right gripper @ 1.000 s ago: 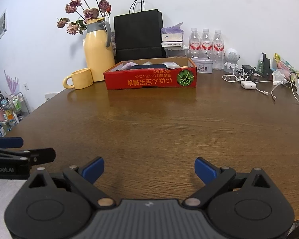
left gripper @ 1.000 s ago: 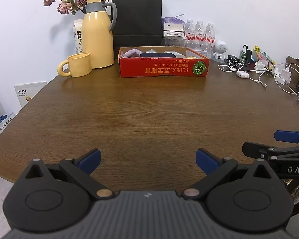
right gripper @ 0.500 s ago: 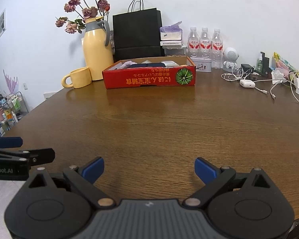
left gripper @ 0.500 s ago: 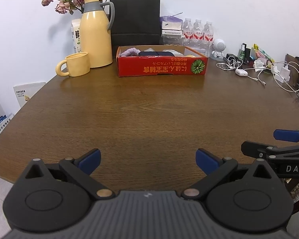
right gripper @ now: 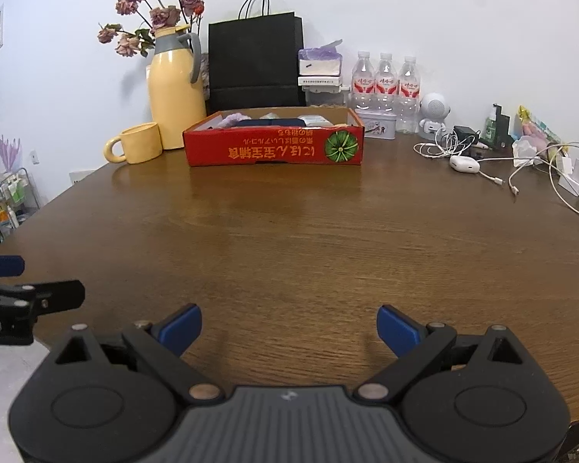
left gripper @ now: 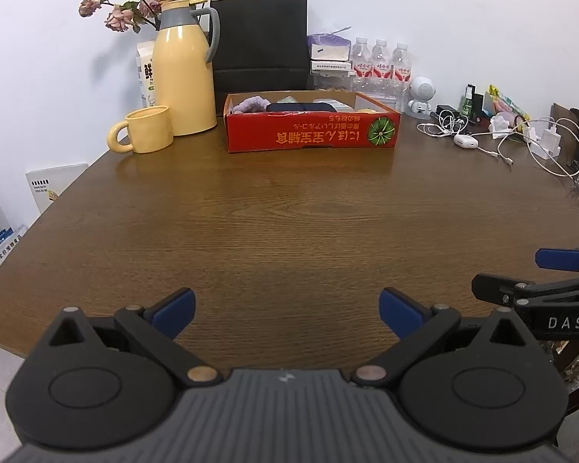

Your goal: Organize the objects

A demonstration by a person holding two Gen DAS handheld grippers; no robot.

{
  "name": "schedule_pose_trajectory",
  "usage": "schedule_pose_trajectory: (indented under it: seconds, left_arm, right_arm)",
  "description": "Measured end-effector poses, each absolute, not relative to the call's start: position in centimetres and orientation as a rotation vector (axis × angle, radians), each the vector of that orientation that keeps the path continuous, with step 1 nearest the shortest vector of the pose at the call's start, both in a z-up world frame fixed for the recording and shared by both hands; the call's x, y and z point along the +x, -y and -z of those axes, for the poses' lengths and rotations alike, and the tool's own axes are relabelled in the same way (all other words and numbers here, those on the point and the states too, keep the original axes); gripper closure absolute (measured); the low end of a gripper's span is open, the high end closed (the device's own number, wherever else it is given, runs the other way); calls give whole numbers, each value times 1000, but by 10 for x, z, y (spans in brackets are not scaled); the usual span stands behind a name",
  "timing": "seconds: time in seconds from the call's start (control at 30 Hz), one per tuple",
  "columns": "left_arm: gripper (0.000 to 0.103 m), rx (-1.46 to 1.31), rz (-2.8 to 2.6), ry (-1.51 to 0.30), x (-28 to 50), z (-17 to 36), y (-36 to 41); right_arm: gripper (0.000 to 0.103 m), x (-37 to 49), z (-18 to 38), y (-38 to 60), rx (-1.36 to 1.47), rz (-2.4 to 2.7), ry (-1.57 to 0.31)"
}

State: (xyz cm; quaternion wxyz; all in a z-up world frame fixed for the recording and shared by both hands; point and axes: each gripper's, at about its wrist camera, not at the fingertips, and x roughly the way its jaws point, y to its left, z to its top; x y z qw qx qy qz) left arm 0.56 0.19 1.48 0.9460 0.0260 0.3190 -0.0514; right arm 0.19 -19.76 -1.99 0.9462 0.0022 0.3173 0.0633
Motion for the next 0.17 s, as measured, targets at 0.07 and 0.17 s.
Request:
schedule_pose_trajectory:
  seconds: [0.07,0.17]
  left_arm:
    - [0,48,104,-651,6,-15,-3]
    - [0,42,124,-645,6,-14,-3]
  right_arm:
    - [5,3,20,196,-11,-122,-658]
    - [5,4,18,198,-12,-108,-648]
